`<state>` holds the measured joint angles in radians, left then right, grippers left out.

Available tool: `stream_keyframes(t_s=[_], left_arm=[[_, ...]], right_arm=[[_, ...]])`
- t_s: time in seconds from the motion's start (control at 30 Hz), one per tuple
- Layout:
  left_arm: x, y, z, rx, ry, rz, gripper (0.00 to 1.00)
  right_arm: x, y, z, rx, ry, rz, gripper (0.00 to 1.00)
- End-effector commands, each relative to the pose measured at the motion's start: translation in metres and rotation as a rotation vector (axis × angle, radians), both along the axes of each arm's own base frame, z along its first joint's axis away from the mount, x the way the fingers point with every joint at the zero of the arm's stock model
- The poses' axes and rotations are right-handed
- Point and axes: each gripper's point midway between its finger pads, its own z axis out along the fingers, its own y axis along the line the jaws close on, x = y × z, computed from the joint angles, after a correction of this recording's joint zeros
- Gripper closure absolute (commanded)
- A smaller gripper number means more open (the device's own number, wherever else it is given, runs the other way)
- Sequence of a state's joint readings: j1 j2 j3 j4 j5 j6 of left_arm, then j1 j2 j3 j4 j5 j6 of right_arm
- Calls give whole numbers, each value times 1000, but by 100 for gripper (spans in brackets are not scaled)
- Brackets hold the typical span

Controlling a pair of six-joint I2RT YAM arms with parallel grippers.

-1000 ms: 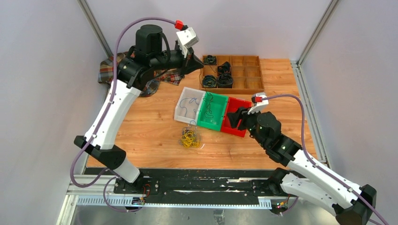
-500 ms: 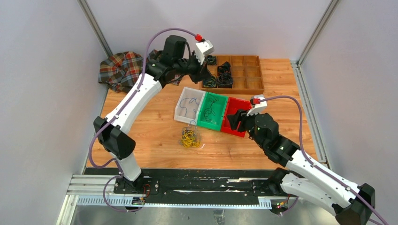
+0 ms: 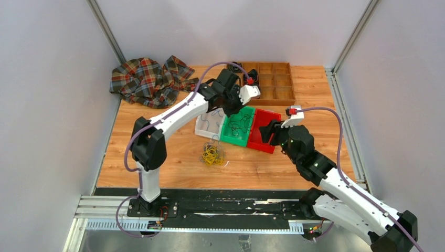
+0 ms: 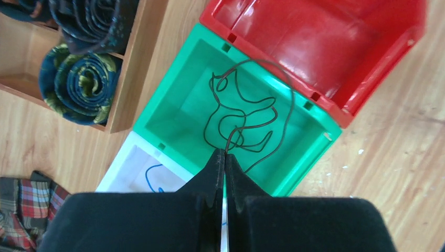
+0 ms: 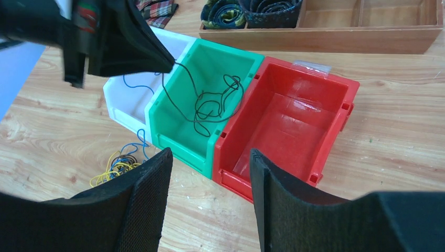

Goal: Untangle the cables

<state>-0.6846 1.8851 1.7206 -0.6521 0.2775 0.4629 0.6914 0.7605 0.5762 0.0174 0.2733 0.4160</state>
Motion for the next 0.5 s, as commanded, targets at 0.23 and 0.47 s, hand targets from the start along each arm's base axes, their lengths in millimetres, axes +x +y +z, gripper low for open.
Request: stream_keyframes(t_s=[0.23, 0.47], left_arm=[[36, 1, -74, 247, -82, 3, 100], [44, -7, -88, 205, -113, 22, 100]], right_arm=[[4, -11, -6, 40, 11, -31, 44], [5, -14, -7, 44, 18, -40, 44]])
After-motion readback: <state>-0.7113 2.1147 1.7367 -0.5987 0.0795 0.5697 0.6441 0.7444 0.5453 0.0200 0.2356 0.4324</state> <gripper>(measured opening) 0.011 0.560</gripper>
